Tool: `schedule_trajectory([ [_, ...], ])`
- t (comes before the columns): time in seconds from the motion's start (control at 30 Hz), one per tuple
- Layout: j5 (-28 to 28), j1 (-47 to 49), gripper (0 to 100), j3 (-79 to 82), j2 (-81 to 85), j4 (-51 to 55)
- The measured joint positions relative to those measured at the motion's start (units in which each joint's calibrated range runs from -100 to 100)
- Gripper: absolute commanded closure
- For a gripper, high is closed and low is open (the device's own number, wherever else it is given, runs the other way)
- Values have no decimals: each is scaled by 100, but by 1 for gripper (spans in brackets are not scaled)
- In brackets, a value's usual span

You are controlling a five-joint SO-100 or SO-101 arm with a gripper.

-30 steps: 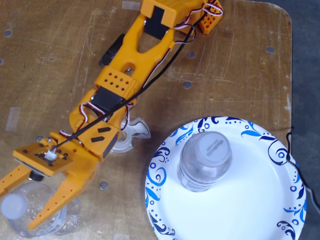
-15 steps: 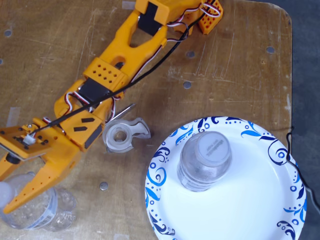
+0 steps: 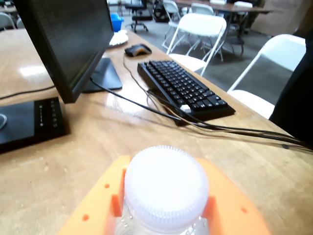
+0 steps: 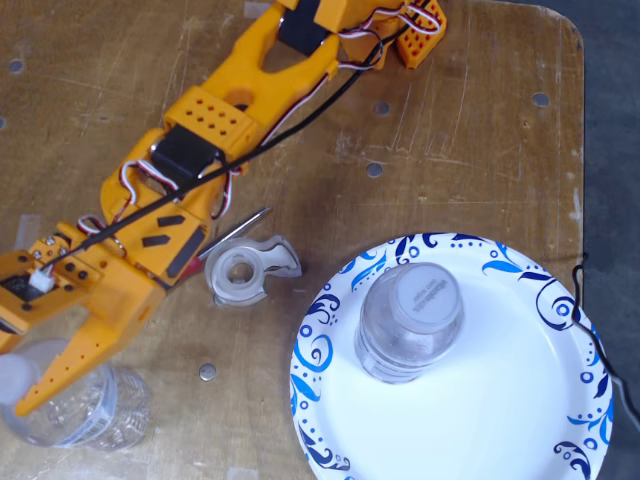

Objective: Move the bottles to the plate

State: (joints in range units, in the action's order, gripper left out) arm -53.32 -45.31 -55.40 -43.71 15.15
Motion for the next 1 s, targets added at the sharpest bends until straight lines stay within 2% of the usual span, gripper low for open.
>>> schedule_trajectory([
  [0.33,-307,428,90,0,1292,2187],
  [0.63,-307,884,91,0,1619,2877],
  [0.87,-307,994,98,0,1888,2919],
  [1.0,-307,957,99,0,1888,2902],
])
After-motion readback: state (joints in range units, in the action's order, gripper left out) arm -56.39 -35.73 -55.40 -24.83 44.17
